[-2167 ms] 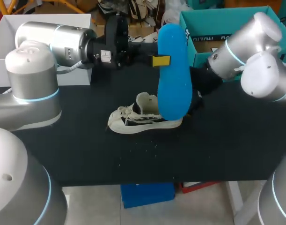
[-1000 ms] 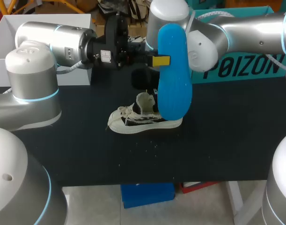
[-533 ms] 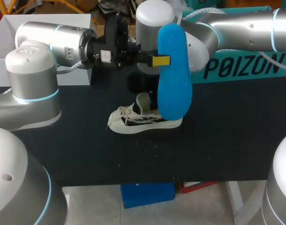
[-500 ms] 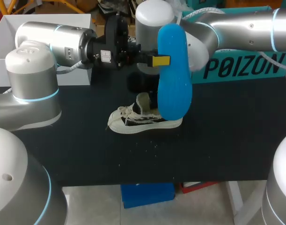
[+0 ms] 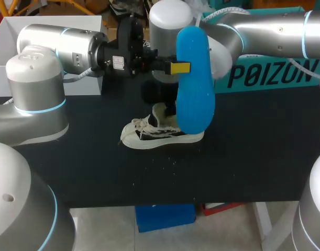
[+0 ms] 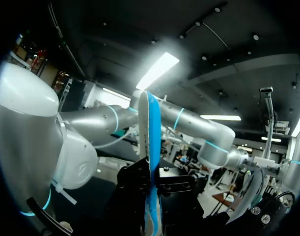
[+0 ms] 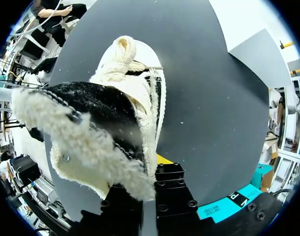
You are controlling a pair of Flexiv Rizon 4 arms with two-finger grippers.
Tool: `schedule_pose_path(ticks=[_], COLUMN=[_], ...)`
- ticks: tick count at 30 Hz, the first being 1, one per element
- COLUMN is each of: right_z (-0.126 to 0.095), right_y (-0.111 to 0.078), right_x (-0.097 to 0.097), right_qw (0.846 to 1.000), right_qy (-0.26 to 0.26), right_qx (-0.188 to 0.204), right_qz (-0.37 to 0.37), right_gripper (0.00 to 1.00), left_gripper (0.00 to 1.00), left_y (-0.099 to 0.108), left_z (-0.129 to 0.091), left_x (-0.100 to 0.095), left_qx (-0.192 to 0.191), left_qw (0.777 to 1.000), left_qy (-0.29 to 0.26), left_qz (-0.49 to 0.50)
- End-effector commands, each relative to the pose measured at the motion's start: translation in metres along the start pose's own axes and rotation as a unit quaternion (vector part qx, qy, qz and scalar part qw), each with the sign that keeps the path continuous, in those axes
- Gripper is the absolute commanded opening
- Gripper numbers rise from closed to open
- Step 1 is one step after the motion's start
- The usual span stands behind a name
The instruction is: Take the shoe out of the shoebox, open the shoe tongue, remove and reinsert the insole, then place the shoe into the shoebox
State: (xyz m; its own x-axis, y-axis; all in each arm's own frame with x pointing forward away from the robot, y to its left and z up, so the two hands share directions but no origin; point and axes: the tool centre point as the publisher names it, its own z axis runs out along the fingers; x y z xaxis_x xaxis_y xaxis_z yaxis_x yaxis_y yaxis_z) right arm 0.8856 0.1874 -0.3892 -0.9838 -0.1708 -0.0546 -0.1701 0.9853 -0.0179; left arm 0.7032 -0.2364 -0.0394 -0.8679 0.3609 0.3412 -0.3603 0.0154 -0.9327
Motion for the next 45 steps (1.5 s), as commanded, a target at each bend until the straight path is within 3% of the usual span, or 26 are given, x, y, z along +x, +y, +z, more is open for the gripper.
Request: schedule_pose_path(ticks=[1, 4, 9, 12, 15, 19, 23, 24, 25, 26, 28, 33, 39, 45], right_z=[0.0, -0.03, -0.072, -0.088, -0.098, -0.103, -0.106, -0.106, -0.106, -0.107, -0.108, -0.113, -0.113, -0.102], right_y=[0.001, -0.012, -0.032, -0.041, -0.047, -0.051, -0.051, -0.049, -0.049, -0.047, -0.044, -0.039, -0.034, -0.032], right_x=[-0.001, 0.008, -0.006, -0.013, -0.019, -0.023, -0.026, -0.027, -0.028, -0.027, -0.026, -0.028, -0.026, -0.022], right_qw=[1.0, 0.999, 0.988, 0.969, 0.934, 0.876, 0.808, 0.784, 0.777, 0.756, 0.73, 0.649, 0.595, 0.558], right_qy=[0.0, -0.019, -0.046, -0.044, -0.032, -0.031, -0.02, -0.015, -0.015, -0.016, -0.01, -0.01, -0.002, -0.001], right_qx=[0.001, 0.034, 0.07, 0.095, 0.112, 0.134, 0.141, 0.143, 0.138, 0.136, 0.135, 0.122, 0.119, 0.131], right_qz=[0.001, -0.005, 0.126, 0.225, 0.338, 0.462, 0.572, 0.604, 0.614, 0.64, 0.67, 0.751, 0.795, 0.819], right_gripper=[0.0, 0.0, 0.0, 0.0, 0.0, 0.0, 0.0, 0.0, 0.0, 0.0, 0.0, 0.0, 0.0, 0.0], left_gripper=[0.0, 0.0, 0.0, 0.0, 0.0, 0.0, 0.0, 0.0, 0.0, 0.0, 0.0, 0.0, 0.0, 0.0], left_y=[0.001, 0.001, 0.001, 0.001, 0.001, 0.001, 0.001, 0.001, 0.001, 0.001, 0.001, 0.001, 0.001, 0.001], left_z=[0.002, 0.002, 0.002, 0.002, 0.002, 0.002, 0.002, 0.002, 0.002, 0.002, 0.002, 0.002, 0.002, 0.002], left_x=[0.0, 0.0, 0.0, 0.0, 0.0, 0.0, 0.0, 0.0, 0.0, 0.0, 0.0, 0.0, 0.0, 0.0], left_qx=[0.001, 0.001, 0.001, 0.001, 0.001, 0.001, 0.001, 0.001, 0.001, 0.001, 0.001, 0.001, 0.001, 0.001], left_qw=[1.0, 1.0, 1.0, 1.0, 1.0, 1.0, 1.0, 1.0, 1.0, 1.0, 1.0, 1.0, 1.0, 1.0], left_qy=[-0.002, -0.002, -0.002, -0.002, -0.002, -0.002, -0.002, -0.002, -0.002, -0.002, -0.002, -0.002, -0.002, -0.002], left_qz=[0.001, 0.001, 0.001, 0.001, 0.001, 0.001, 0.001, 0.001, 0.001, 0.001, 0.001, 0.001, 0.001, 0.001])
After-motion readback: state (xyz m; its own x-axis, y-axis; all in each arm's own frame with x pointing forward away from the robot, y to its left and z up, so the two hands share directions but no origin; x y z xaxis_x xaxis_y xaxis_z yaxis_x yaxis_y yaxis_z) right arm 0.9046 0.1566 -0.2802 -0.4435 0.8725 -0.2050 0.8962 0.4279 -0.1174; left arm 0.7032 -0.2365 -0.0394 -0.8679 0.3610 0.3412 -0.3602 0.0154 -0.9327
